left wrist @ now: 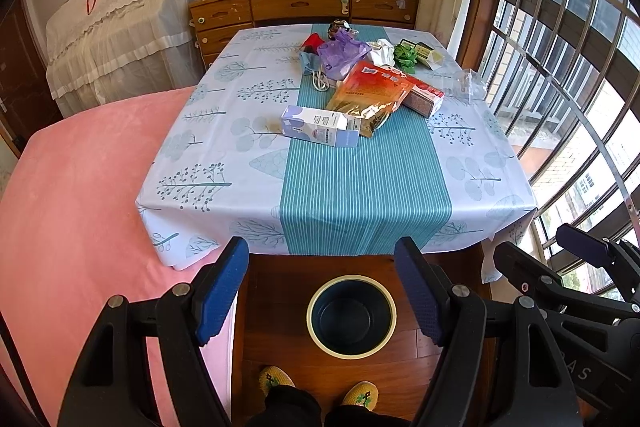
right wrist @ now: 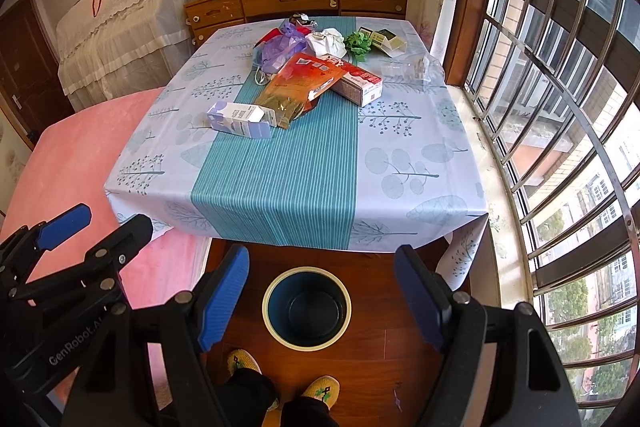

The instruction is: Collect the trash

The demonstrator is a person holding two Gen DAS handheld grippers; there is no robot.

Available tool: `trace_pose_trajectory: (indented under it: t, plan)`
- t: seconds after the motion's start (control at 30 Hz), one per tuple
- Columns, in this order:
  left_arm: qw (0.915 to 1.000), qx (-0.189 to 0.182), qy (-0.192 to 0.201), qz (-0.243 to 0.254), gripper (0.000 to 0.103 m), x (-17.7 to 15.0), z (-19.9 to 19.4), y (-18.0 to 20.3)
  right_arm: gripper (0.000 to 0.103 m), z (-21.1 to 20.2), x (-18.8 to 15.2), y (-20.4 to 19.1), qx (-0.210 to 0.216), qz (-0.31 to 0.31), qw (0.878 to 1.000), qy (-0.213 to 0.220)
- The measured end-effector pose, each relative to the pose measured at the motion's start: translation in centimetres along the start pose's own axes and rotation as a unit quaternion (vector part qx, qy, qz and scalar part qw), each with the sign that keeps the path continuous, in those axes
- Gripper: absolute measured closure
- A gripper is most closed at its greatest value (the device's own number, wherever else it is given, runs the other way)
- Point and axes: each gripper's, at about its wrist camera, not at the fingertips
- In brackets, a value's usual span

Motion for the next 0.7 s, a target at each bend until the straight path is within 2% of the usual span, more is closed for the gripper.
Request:
trace_pose_trajectory:
  t: [0.2,0.47,0.6,0.7]
  plan:
    - [1.0,0.0,0.0,0.0,0.031,0.3,0.3,0.1,0.026,0.0,0.1,0.1,-0.001,0.0,1.0,0.0]
    - [1.0,0.0,0.0,0.0,0.032,0.5,0.3,0.1,0.026,0.3,0.6,3.0,0.0,-0.001,1.0,0.0]
    - [1.0,0.002,0.004,0.003,0.032,0.8,0.4,0.2,0.026,-0.4,0.9,-1.9,0.001,0.001,1.0,0.006]
    - [0.9999,0.007,0.005,0.007,0.032,1.3,0.4,0.1,0.026,-0.4,2.2,-1.8,0.005,0.002,1.0,0.008]
Point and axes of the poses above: each gripper's, at about its wrist camera, not at the fingertips, and z roughly the way its jaws point, y to its right, x to its top, and after that the axes turned 10 degrees about y, right-handed
